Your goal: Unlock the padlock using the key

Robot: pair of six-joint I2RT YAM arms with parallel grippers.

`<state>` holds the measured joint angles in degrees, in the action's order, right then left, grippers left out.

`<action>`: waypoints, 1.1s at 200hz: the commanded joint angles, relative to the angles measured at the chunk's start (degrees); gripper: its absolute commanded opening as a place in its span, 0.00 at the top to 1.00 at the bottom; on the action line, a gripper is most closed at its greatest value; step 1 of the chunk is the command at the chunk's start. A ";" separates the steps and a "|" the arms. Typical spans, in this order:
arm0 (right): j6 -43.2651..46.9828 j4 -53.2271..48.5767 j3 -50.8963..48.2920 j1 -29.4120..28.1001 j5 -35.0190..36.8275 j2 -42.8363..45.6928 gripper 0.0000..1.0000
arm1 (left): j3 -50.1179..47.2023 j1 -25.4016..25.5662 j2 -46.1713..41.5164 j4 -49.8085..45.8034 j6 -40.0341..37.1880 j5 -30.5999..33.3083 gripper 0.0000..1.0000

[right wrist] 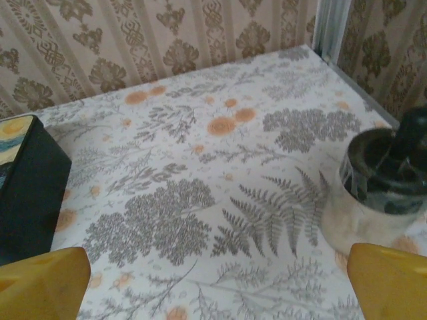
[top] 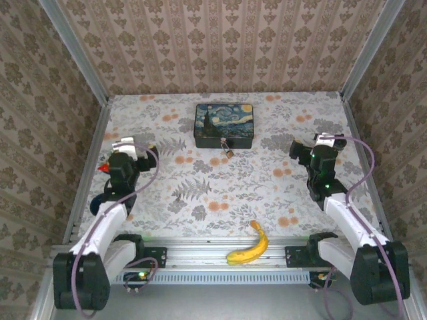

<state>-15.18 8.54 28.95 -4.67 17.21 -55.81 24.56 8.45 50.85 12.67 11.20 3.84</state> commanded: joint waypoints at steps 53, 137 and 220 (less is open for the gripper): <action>-12.33 -21.90 5.01 -16.26 14.69 2.43 0.00 | 0.36 18.75 -6.59 -25.91 15.03 7.66 0.00; -19.01 -33.98 11.97 -24.53 18.09 -1.77 0.00 | 0.76 33.52 -1.50 -33.27 22.94 9.23 0.00; -19.54 -36.46 17.21 -24.60 15.68 -7.47 0.00 | -0.21 36.29 2.41 -31.61 24.41 11.12 0.00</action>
<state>-32.86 -25.26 43.83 -28.93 32.62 -61.65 24.53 44.58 53.21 -18.90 34.37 13.21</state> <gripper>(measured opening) 0.999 0.999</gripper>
